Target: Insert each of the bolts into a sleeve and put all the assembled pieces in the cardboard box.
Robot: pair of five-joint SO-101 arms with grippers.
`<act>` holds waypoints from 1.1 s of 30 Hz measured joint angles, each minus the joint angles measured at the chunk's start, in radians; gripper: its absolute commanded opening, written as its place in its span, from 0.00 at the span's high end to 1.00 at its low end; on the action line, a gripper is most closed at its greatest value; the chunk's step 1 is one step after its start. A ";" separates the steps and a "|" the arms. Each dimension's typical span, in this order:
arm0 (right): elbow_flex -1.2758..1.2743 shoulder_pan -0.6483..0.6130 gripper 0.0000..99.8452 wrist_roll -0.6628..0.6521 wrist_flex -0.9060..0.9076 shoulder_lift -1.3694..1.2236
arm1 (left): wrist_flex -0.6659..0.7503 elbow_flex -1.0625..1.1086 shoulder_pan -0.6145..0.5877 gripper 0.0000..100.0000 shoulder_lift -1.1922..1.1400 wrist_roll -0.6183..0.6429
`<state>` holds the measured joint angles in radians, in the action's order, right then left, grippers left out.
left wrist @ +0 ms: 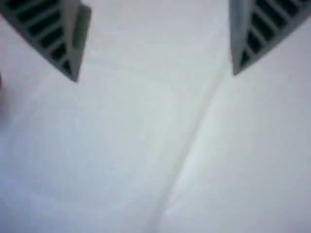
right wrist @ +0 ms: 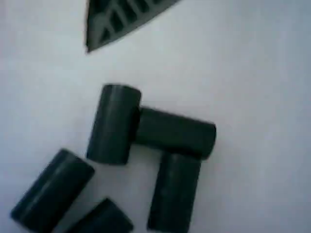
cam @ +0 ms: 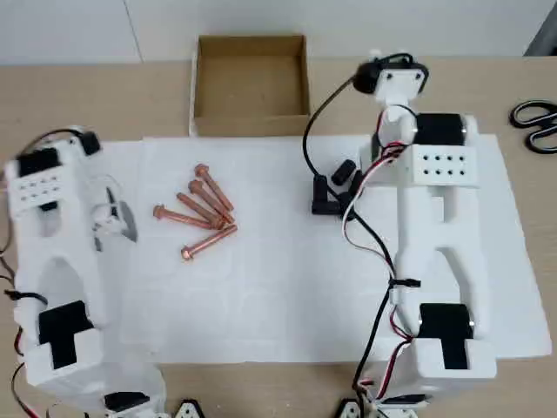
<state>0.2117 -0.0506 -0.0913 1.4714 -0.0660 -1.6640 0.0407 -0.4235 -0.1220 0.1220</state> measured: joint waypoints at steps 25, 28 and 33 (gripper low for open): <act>0.023 -0.046 0.80 0.161 -0.267 -0.405 | -0.044 -0.060 -0.014 0.81 -0.008 0.000; 0.023 -0.048 0.80 0.161 -0.296 -0.431 | -0.048 -0.060 -0.014 0.81 -0.008 0.000; 0.023 -0.049 0.80 0.161 -0.336 -0.476 | -0.055 -0.060 -0.014 0.81 -0.008 0.000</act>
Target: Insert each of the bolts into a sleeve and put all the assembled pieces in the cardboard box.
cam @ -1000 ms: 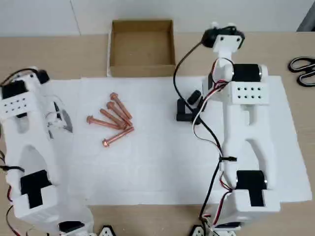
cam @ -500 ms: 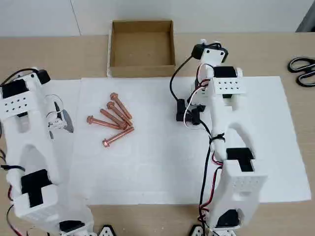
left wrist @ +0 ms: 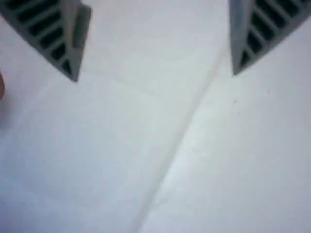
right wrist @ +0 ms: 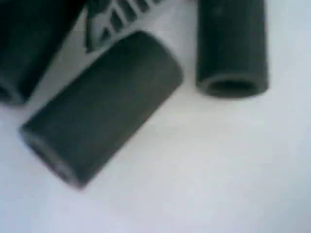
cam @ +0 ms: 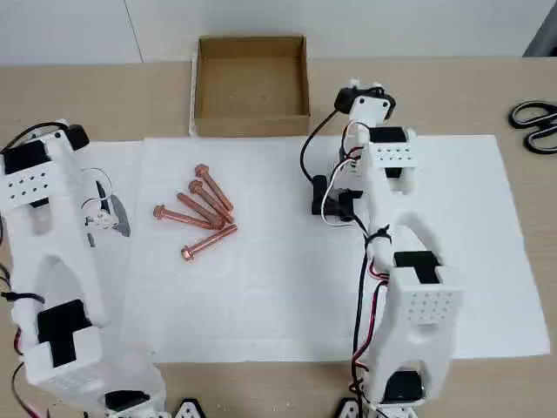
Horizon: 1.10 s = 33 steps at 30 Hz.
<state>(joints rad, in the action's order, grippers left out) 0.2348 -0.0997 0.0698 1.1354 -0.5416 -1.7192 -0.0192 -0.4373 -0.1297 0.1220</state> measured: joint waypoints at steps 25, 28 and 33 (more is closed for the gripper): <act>0.172 0.014 1.00 -0.034 0.230 -0.006 | -0.005 0.000 0.000 0.81 0.000 0.000; 0.184 0.014 1.00 -0.044 0.315 0.051 | -0.008 0.000 0.000 0.81 0.000 0.000; 0.187 0.012 0.99 -0.051 0.462 0.115 | -0.008 0.000 0.000 0.81 0.000 0.000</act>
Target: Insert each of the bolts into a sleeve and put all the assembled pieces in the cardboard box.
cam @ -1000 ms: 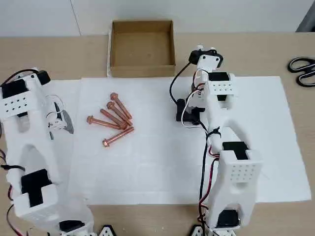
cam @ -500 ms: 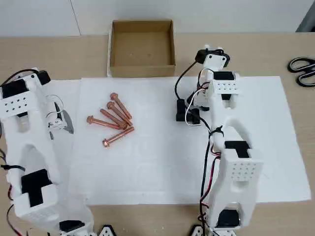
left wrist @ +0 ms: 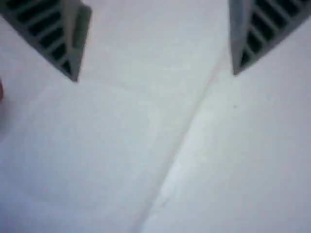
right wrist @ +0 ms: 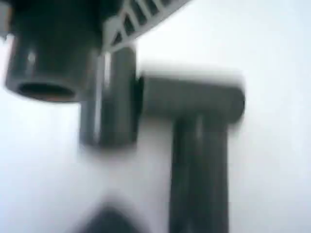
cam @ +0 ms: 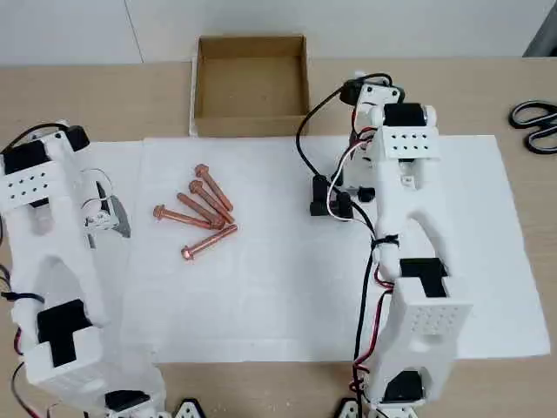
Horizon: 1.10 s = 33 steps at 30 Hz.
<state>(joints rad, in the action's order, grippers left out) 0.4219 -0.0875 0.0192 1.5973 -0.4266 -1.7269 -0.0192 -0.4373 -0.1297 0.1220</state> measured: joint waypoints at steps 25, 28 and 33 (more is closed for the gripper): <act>-0.384 0.029 0.90 -0.046 -0.193 0.025 | -0.003 0.000 0.000 0.81 0.000 0.000; -0.387 0.029 0.90 -0.046 -0.193 0.026 | -0.005 0.000 0.000 0.81 0.000 0.000; -0.387 0.023 0.90 -0.046 -0.193 0.029 | -0.006 0.000 0.000 0.81 0.000 0.000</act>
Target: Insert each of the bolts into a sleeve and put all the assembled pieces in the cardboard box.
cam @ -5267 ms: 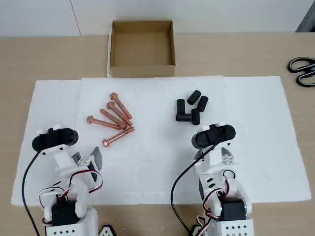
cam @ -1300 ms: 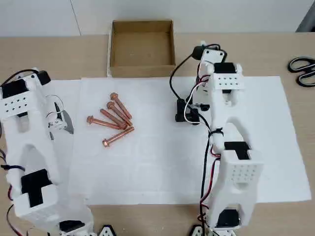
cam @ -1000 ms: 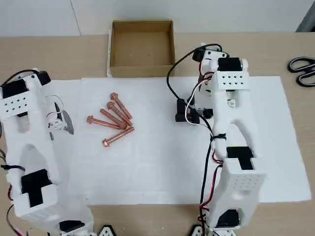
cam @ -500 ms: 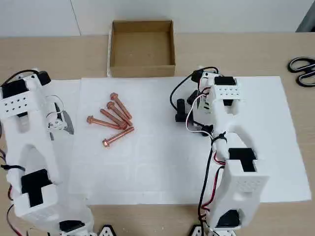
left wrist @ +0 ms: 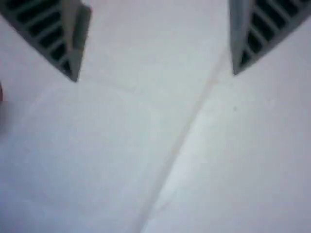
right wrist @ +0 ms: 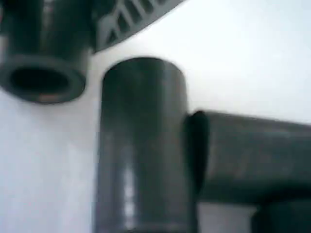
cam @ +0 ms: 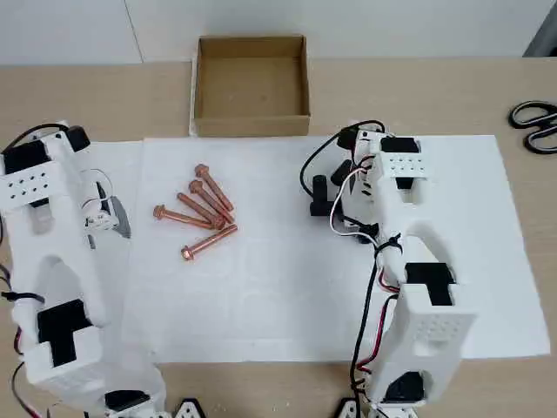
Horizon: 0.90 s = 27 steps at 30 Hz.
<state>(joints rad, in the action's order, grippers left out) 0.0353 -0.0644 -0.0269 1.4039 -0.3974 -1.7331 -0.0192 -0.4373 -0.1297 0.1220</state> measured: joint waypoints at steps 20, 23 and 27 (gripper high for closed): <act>-0.005 -0.020 0.90 0.000 0.000 0.023 | 0.000 0.000 0.000 0.81 0.000 0.000; -0.006 -0.021 0.90 0.000 0.008 0.083 | 0.000 0.000 0.000 0.81 0.000 0.000; -0.006 -0.021 0.90 0.000 0.008 0.172 | 0.000 0.000 0.000 0.81 0.000 0.000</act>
<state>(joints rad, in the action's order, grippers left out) 0.0292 -0.0859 -0.0269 1.4116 -0.2256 -1.7331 -0.0192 -0.4373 -0.1297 0.1220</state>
